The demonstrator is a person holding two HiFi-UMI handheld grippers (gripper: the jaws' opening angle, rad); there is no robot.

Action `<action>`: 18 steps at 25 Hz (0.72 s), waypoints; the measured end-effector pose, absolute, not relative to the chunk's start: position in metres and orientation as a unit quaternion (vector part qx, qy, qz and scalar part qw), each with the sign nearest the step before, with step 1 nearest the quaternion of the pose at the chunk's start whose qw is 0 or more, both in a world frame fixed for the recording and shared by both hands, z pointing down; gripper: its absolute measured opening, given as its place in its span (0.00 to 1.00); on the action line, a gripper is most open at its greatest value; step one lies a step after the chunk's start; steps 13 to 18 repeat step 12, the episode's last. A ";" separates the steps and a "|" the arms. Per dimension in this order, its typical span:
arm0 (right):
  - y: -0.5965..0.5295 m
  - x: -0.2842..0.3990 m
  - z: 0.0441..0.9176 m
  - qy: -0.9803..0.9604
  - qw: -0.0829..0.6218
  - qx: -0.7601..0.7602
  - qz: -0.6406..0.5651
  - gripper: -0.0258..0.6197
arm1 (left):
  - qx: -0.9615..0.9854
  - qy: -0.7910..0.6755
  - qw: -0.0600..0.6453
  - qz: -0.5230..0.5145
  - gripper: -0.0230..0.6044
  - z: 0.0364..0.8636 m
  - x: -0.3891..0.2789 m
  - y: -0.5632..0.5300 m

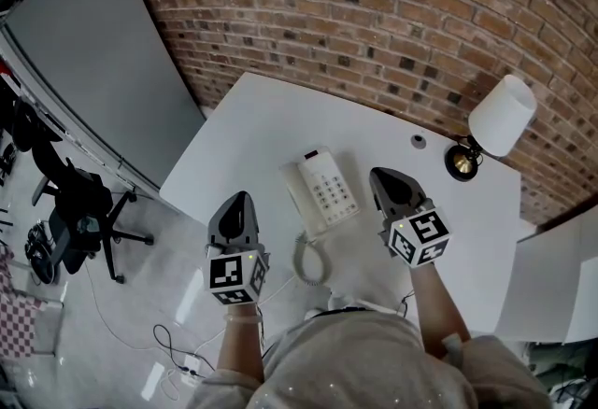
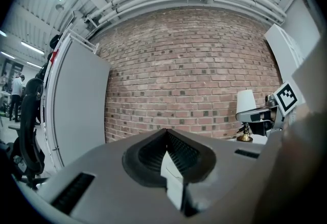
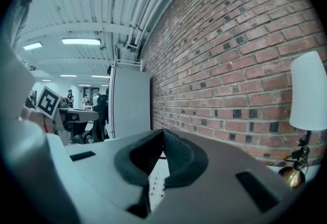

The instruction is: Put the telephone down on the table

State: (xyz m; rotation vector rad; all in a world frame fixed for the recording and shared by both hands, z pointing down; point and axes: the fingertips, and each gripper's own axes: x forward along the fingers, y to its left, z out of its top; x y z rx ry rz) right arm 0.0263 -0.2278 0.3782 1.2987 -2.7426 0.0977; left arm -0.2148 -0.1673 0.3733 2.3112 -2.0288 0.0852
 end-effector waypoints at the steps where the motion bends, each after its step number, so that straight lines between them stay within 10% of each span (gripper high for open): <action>1: -0.228 0.026 0.378 -0.902 0.053 0.427 0.032 0.05 | 0.751 -0.659 0.032 0.027 0.04 0.373 -0.215 -0.167; 18: -0.231 0.025 0.383 -0.902 0.054 0.427 0.034 0.05 | 0.750 -0.659 0.034 0.030 0.04 0.379 -0.216 -0.169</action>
